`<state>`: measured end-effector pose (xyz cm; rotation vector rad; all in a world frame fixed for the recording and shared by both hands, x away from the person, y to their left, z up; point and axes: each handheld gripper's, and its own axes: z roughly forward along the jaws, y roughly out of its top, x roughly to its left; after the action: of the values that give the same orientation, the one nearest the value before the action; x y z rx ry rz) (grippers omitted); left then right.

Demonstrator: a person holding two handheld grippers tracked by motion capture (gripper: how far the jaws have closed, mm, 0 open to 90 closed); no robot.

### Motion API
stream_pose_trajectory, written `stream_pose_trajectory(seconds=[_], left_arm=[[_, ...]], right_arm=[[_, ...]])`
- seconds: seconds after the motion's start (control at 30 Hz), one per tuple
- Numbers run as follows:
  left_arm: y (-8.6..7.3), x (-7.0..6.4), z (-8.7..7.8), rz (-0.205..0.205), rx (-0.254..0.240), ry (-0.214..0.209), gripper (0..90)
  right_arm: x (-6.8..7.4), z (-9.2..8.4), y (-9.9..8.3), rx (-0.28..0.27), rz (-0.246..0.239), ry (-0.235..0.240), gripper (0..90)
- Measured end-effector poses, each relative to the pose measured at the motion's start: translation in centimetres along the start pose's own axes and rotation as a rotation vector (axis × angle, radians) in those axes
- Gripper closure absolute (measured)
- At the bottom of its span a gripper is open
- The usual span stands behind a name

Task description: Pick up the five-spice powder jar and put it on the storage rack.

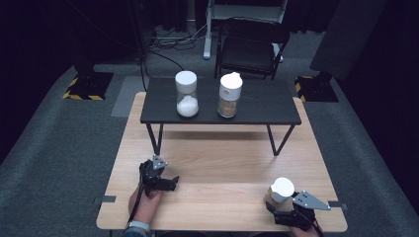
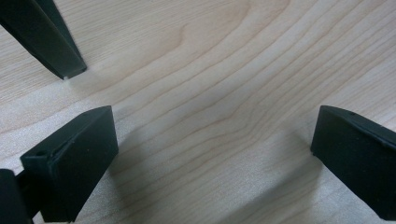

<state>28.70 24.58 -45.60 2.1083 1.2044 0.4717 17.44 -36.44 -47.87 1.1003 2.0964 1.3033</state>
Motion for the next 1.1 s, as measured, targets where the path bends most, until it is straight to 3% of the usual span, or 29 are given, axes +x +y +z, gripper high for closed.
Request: stream_pose_trajectory(seconds=[0.5, 1.1], left_arm=[[0.0, 0.0, 0.0, 0.0, 0.0, 0.0, 0.5], [-0.01, 0.0, 0.0, 0.0, 0.0, 0.0, 0.4]], right_arm=[[0.87, 0.75, -0.05, -0.022, -0.037, -0.029, 29.4], [0.72, 0.61, 0.6, 0.002, -0.016, -0.027, 30.8]])
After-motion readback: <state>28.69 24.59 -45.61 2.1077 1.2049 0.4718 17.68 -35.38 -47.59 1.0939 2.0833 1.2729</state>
